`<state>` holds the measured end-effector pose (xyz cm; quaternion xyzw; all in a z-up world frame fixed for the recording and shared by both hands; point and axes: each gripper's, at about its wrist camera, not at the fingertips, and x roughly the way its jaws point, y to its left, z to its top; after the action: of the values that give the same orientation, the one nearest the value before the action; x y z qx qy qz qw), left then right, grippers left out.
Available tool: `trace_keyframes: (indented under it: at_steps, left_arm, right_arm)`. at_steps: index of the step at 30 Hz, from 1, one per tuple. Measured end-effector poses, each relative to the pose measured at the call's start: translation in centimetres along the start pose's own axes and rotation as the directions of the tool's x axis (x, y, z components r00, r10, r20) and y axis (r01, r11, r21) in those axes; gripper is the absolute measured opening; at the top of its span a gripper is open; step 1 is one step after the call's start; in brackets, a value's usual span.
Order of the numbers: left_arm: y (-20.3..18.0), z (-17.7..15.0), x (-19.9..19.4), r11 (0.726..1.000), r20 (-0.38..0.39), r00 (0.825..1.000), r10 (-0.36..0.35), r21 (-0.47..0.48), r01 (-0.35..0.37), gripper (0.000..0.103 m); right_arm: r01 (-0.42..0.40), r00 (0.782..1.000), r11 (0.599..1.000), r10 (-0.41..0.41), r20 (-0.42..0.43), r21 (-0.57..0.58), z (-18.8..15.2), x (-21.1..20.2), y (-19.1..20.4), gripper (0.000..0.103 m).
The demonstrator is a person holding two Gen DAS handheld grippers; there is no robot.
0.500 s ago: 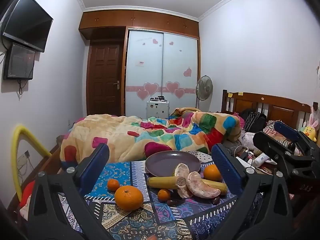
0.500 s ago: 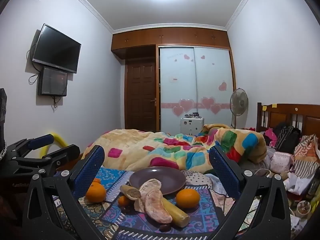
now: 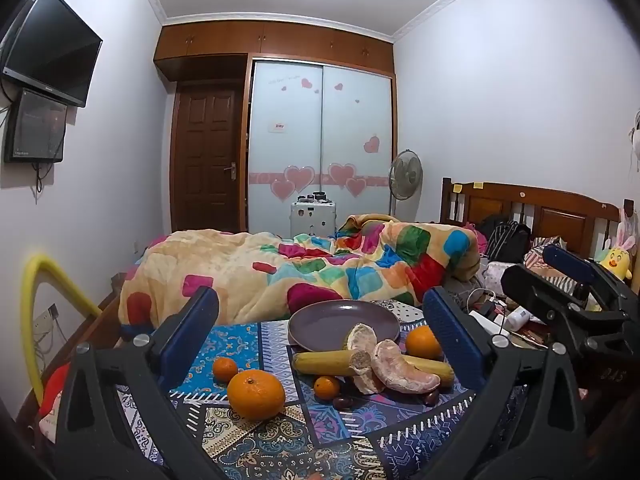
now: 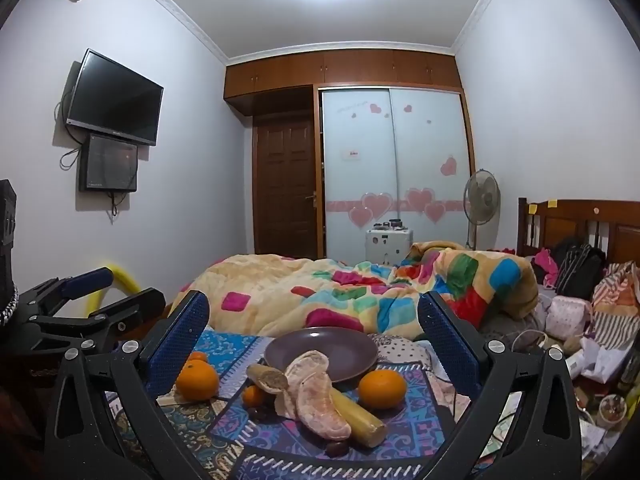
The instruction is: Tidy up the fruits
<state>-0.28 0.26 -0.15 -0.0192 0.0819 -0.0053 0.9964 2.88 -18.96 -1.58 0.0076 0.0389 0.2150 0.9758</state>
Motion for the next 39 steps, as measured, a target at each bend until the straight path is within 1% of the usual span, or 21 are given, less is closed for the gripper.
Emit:
trace_keyframes:
  at_steps: [6,39]
  left_arm:
    - [0.13,0.02,-0.16,1.000,0.004,1.000,-0.002,-0.009,0.002,0.103]
    - [0.30,-0.20,-0.10,1.000,0.010,1.000,0.011,0.003,-0.011,0.103]
  right_arm:
    - [0.006,1.000,1.000,-0.006,0.000,-0.003,-0.09,0.12,-0.06,0.103]
    - [0.000,1.000,1.000,-0.001,0.002,0.012,0.06,-0.06,-0.20,0.103]
